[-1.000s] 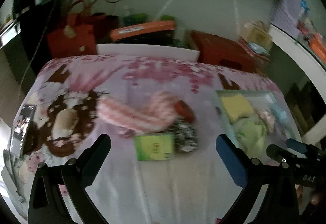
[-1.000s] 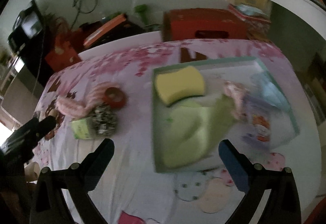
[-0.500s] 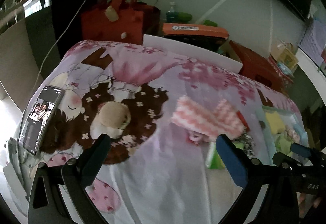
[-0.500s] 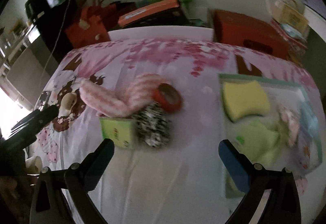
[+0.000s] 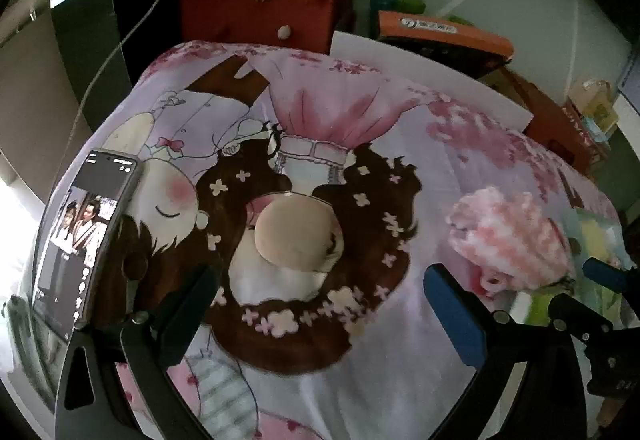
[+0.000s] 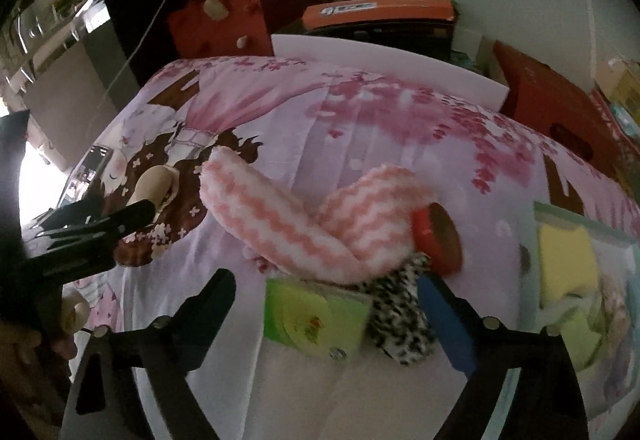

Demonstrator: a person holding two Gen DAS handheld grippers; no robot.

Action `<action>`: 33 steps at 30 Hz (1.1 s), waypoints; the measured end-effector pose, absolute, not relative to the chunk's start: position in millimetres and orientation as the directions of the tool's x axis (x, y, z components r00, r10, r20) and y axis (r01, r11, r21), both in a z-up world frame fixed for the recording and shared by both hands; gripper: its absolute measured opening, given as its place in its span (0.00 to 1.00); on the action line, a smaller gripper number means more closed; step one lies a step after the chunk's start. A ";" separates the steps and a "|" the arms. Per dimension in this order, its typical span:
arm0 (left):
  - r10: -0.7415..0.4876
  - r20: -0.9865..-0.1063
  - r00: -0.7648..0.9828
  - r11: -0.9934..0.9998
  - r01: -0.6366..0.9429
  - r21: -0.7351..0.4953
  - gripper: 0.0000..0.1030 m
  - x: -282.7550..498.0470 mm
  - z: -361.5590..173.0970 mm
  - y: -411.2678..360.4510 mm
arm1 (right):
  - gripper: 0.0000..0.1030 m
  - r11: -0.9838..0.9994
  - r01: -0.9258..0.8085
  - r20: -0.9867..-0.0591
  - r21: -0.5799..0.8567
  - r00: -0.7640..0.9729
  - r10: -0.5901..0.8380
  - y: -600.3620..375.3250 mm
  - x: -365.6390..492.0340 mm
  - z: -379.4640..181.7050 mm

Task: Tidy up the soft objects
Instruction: 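Grasp the beige sponge puff with the left tool while the right tool grasps the striped towel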

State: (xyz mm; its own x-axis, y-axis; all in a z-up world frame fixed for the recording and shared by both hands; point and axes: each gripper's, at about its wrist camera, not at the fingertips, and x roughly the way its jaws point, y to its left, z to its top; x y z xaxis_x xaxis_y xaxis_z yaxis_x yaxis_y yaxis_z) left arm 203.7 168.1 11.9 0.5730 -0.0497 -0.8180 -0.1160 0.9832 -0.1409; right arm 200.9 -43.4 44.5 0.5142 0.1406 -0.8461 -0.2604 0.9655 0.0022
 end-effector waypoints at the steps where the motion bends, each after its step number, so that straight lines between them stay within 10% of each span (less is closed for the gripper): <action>1: -0.053 -0.821 0.569 0.984 -0.113 -0.141 0.99 206.9 9.1 169.3 | 0.82 0.964 -0.264 -0.848 -0.001 0.511 0.139 -40.2 204.1 41.7; 12: -0.044 -0.846 0.531 0.990 -0.093 -0.110 0.96 236.0 -17.7 166.3 | 0.45 0.963 -0.268 -0.864 -0.025 0.491 0.114 -34.0 222.6 26.5; 19: -0.027 -0.843 0.537 0.987 -0.122 -0.109 0.66 241.3 -19.6 172.9 | 0.22 0.968 -0.252 -0.865 -0.004 0.487 0.123 -41.5 226.3 21.0; 22: -0.006 -0.843 0.538 0.985 -0.143 -0.098 0.50 241.7 -19.2 175.6 | 0.18 0.969 -0.247 -0.864 0.007 0.487 0.131 -44.3 225.9 20.8; 33: -0.041 -0.834 0.551 0.982 -0.132 -0.135 0.47 233.1 -5.0 164.3 | 0.11 0.974 -0.222 -0.843 0.052 0.513 0.162 -56.2 217.8 37.7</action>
State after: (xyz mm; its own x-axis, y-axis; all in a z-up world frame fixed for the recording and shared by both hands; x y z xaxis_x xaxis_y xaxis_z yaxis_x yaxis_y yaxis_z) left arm 233.1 164.3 -5.0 0.5508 -0.0407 -0.8336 -0.1317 0.9820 -0.1350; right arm 217.8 -56.2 37.7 0.5129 0.1624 -0.8429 -0.2223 0.9736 0.0523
